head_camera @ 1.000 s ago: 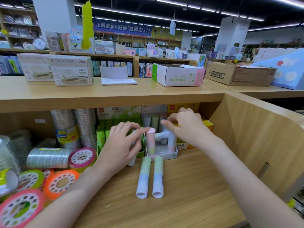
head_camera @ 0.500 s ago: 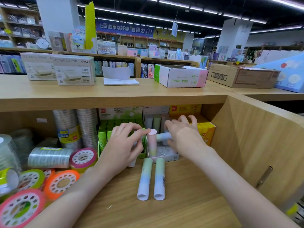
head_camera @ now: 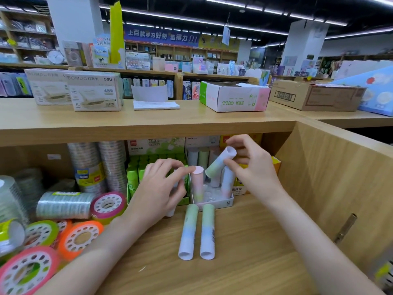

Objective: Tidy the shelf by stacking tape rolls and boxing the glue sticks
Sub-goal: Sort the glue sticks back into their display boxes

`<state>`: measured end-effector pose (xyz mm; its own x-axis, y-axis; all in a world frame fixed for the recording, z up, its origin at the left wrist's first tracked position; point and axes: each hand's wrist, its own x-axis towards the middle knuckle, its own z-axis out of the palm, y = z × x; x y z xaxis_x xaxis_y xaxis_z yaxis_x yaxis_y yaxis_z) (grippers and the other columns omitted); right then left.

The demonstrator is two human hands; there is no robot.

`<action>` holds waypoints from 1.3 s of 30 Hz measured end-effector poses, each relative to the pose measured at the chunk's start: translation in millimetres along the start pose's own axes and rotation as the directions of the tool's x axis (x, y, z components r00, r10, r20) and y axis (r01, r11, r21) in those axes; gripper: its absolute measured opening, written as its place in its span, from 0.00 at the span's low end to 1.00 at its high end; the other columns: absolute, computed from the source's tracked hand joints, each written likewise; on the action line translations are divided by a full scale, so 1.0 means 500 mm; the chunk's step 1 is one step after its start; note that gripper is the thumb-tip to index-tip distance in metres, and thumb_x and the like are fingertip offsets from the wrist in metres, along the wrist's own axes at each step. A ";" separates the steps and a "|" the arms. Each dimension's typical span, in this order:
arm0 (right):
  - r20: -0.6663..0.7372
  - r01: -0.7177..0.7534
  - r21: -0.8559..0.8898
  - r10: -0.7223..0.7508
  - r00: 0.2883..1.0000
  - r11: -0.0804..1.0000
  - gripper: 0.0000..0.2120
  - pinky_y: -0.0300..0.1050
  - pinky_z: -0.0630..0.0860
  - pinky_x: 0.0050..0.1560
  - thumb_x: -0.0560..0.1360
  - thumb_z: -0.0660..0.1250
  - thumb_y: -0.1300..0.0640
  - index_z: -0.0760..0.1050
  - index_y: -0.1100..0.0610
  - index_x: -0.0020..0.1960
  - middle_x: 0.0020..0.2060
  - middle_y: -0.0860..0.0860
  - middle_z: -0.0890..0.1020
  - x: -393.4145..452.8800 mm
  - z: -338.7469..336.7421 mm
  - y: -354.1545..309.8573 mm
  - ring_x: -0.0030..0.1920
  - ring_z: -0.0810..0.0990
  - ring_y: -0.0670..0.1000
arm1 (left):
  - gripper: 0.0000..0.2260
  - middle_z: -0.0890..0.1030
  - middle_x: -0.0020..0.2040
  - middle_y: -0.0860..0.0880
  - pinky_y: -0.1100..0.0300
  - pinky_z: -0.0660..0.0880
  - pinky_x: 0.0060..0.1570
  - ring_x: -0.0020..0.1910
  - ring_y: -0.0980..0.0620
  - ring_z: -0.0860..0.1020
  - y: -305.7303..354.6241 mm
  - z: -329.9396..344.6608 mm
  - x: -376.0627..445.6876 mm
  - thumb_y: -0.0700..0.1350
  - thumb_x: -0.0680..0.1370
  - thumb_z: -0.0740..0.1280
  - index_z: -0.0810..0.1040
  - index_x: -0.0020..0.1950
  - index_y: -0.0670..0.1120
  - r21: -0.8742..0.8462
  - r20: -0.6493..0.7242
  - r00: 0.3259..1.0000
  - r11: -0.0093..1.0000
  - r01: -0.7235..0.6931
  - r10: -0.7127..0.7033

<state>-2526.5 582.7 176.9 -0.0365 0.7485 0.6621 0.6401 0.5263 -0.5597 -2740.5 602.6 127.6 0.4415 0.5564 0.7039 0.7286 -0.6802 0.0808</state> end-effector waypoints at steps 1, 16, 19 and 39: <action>0.001 -0.006 0.023 0.006 1.000 1.000 0.15 0.32 0.75 0.47 0.71 0.70 0.66 0.71 0.55 0.55 0.49 0.47 0.77 -0.001 -0.003 0.001 0.49 0.77 0.44 | 0.16 0.76 0.50 0.49 0.63 0.59 0.47 0.50 0.51 0.70 0.001 0.000 0.000 0.46 0.76 0.57 0.78 0.59 0.48 0.001 0.000 1.000 1.000 -0.002 0.002; -0.157 0.131 0.089 -0.116 0.981 0.987 0.07 0.38 0.77 0.42 0.72 0.66 0.55 0.78 0.51 0.49 0.45 0.49 0.73 -0.057 -0.049 0.002 0.48 0.75 0.48 | 0.15 0.75 0.50 0.49 0.63 0.58 0.47 0.50 0.51 0.70 -0.001 -0.001 0.000 0.46 0.76 0.57 0.77 0.60 0.48 -0.001 -0.002 1.000 1.000 -0.017 0.017; -0.103 0.127 0.189 -0.109 0.989 0.974 0.05 0.38 0.76 0.44 0.70 0.67 0.53 0.79 0.49 0.46 0.45 0.49 0.74 -0.099 -0.074 0.012 0.48 0.76 0.50 | 0.16 0.76 0.50 0.49 0.62 0.59 0.46 0.50 0.51 0.70 -0.002 0.000 0.001 0.45 0.76 0.57 0.78 0.59 0.48 0.006 -0.008 1.000 1.000 -0.022 0.022; 0.449 0.062 -0.128 0.002 0.894 0.990 0.24 0.37 0.73 0.45 0.71 0.67 0.59 0.66 0.41 0.63 0.47 0.38 0.75 -0.111 -0.071 -0.002 0.45 0.76 0.42 | 0.16 0.76 0.49 0.48 0.61 0.58 0.46 0.50 0.50 0.70 0.003 0.001 0.001 0.45 0.76 0.57 0.77 0.60 0.47 0.014 -0.008 1.000 1.000 -0.022 0.023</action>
<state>-2497.7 526.3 158.5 -0.3758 0.8508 0.3672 0.7293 0.5160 -0.4493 -2739.1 602.2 127.8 0.4536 0.5371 0.7112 0.7256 -0.6859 0.0552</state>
